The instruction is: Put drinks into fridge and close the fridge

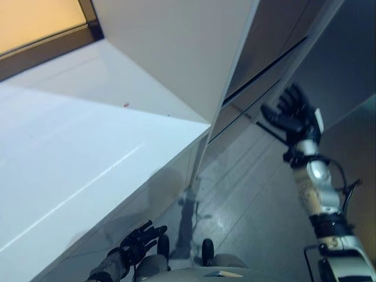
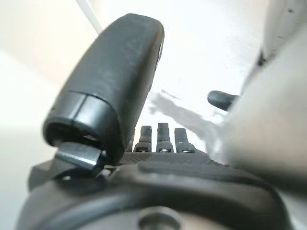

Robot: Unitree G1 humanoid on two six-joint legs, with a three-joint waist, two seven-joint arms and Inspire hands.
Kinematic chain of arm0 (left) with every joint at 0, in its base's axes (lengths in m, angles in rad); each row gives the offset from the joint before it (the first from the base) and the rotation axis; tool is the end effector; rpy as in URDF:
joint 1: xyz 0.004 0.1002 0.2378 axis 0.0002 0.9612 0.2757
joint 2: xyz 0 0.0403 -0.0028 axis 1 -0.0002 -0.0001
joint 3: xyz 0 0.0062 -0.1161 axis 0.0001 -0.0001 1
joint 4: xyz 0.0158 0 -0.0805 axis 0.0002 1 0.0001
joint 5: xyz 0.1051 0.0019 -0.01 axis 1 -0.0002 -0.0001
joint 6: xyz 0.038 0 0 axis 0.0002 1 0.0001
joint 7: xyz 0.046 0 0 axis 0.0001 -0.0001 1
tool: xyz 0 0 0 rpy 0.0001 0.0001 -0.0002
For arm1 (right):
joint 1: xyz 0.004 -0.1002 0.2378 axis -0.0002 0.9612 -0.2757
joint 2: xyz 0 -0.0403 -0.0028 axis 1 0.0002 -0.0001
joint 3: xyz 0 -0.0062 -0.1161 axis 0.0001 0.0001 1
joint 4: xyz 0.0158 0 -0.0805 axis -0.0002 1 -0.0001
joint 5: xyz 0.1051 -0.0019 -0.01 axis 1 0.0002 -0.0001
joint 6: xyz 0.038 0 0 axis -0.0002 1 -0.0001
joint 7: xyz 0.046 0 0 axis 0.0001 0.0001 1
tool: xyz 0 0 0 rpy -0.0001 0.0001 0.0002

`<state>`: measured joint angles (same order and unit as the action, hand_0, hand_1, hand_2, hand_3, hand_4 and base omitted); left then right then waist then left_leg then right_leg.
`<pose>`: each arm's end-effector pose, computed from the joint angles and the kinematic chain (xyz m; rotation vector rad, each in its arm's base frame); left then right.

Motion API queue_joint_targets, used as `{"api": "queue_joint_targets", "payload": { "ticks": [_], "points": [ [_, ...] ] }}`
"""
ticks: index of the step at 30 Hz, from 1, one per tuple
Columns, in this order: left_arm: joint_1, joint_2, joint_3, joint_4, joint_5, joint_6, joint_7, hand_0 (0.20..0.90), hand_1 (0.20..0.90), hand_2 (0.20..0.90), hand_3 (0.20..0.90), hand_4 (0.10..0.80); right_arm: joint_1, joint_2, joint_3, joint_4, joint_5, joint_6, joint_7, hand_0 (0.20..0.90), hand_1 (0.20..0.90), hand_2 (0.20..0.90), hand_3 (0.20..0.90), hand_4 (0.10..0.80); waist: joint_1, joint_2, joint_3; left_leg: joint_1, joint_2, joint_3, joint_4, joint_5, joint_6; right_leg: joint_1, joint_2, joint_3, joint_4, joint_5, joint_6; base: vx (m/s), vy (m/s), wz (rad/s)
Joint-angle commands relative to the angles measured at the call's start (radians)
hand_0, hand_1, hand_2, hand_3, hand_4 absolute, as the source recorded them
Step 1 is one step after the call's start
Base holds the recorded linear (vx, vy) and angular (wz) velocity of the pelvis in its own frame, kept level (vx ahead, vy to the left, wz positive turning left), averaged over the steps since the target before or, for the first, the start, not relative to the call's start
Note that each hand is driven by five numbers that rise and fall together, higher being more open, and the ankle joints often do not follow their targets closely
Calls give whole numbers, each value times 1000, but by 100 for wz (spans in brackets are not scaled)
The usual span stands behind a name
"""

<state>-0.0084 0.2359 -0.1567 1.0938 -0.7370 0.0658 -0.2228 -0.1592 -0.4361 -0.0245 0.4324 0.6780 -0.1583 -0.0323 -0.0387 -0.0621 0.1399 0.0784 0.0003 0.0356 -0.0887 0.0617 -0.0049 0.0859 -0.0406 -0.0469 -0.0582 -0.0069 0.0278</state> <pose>0.0978 0.2188 -0.1260 -0.4948 1.0393 0.1768 0.2322 -0.2651 0.0206 0.2360 0.0557 -0.2376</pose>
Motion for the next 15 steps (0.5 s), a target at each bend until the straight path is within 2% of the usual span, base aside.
{"api": "queue_joint_targets", "payload": {
  "ticks": [1,2,4,6,7,11,15],
  "points": [
    [-5,-20,11,1,16,-15,-3,900,900,900,900,800,10,6,15,44,31,19,86,900,900,900,900,800,-4,17,-86,-8,-9,77,42,-73,16,-47,0,24,-5,78,19,-22,-67,-4],
    [-11,-22,9,14,12,-19,0,900,900,900,900,800,29,34,46,138,2,19,104,900,900,900,900,800,-3,18,-95,0,-5,77,33,-68,13,-39,5,19,-7,76,15,-20,-60,-1],
    [-15,-22,13,27,18,-22,0,900,900,900,900,800,40,51,63,196,-9,32,112,900,900,900,900,800,-2,19,-99,6,-3,75,27,-65,11,-32,7,15,-8,73,13,-15,-47,-1],
    [-29,-23,19,76,47,-38,8,900,900,900,900,800,52,102,96,408,-44,42,140,900,900,900,900,800,8,20,-109,18,2,68,20,-59,7,-15,12,1,-5,62,7,-6,-51,0],
    [-29,-23,19,76,47,-38,8,900,900,900,900,800,51,102,96,409,-44,41,141,900,900,900,900,800,8,19,-108,19,2,67,20,-59,7,-14,12,1,-6,62,7,8,-30,5],
    [-41,-21,28,146,93,-71,13,900,900,900,900,800,54,158,124,633,-82,78,154,900,900,900,900,800,25,23,-115,25,3,56,23,-56,7,2,15,-18,-4,52,0,10,-16,5],
    [-41,-27,37,192,151,-115,22,900,900,900,900,800,67,196,147,813,-218,127,164,900,900,900,900,800,40,31,-119,28,2,45,29,-56,9,14,16,-36,-2,45,-5,4,3,3]
  ]
}}
